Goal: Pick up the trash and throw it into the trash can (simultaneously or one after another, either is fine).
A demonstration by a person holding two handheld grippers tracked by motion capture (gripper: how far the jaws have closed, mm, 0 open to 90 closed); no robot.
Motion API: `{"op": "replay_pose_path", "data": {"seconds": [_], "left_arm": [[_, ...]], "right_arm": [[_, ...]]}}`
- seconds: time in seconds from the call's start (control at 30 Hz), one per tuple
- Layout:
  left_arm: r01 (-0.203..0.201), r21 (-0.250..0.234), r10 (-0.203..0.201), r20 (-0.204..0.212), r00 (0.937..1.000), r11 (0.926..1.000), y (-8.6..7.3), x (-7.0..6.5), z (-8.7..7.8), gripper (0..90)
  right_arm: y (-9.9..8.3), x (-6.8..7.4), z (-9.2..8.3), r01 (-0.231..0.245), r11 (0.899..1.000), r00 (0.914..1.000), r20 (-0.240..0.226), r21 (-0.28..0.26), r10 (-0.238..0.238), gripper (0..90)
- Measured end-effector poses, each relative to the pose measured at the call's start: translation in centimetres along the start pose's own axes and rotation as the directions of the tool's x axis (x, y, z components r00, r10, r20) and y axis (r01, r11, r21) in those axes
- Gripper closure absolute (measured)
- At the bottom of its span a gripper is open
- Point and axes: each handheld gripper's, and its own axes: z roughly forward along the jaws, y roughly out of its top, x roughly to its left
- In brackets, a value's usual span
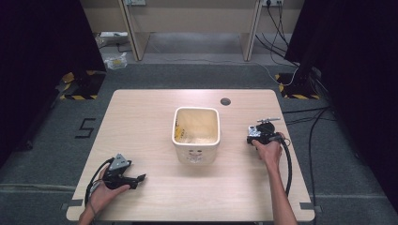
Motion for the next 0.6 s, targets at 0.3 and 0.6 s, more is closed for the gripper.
{"op": "replay_pose_path", "data": {"seconds": [0.3, 0.6], "left_arm": [[0.0, 0.0, 0.0, 0.0, 1.0, 1.0, 0.0, 0.0, 0.0, 13.2], [0.0, 0.0, 0.0, 0.0, 1.0, 1.0, 0.0, 0.0, 0.0, 13.2]], "right_arm": [[0.12, -0.27, 0.84, -0.016, 1.0, 0.9998, -0.009, -0.005, 0.016, 31.2], [-0.15, -0.25, 0.61, -0.002, 1.0, 1.0, -0.007, -0.021, 0.002, 34.1]]}}
